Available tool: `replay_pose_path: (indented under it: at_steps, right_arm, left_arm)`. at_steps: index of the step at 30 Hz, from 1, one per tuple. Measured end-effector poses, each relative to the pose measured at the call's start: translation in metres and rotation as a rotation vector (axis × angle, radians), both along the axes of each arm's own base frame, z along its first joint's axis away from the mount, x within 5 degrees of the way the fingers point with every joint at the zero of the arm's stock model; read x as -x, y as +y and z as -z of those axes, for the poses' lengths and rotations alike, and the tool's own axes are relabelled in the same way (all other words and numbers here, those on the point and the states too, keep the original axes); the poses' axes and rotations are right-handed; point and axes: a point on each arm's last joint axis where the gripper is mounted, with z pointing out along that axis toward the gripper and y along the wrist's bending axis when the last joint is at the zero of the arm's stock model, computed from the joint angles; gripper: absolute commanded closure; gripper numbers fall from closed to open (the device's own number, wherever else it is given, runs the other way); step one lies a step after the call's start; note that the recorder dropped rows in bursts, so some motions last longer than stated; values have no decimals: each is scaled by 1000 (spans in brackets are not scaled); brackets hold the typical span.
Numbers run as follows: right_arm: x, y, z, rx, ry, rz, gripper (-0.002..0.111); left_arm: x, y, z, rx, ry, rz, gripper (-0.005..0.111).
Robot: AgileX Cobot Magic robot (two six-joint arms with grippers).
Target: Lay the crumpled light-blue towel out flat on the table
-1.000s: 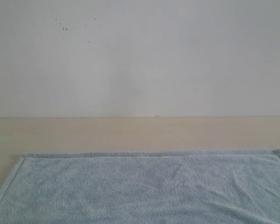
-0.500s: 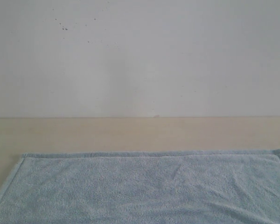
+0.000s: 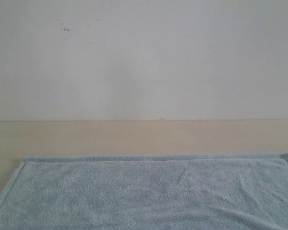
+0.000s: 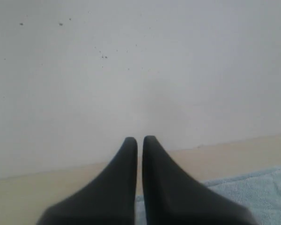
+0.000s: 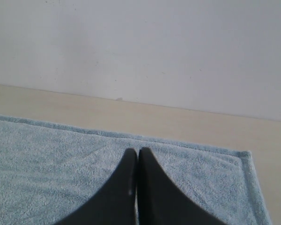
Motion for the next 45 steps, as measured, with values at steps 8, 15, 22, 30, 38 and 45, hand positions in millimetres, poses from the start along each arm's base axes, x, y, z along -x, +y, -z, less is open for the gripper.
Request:
replay_pose_path:
  at_steps: [8,15,22,30,38,45]
  right_arm:
    - [0,0,0,0,0,0,108]
    - [0,0,0,0,0,0,108]
    - [0,0,0,0,0,0,108]
    - [0,0,0,0,0,0,108]
    - [0,0,0,0,0,0,108]
    - [0,0,0,0,0,0,108]
  left_arm:
    - [-1,1,5,-58,49,-17,103]
    - [-1,1,5,-117,36,-24,103]
    - [-1,1,6,-116,41,-25,103]
    - [-1,1,6,-120,42,-26,103]
    - [-2,6,6,-122,47,-111,103]
    - [-2,10,6,-120,52,-196,103]
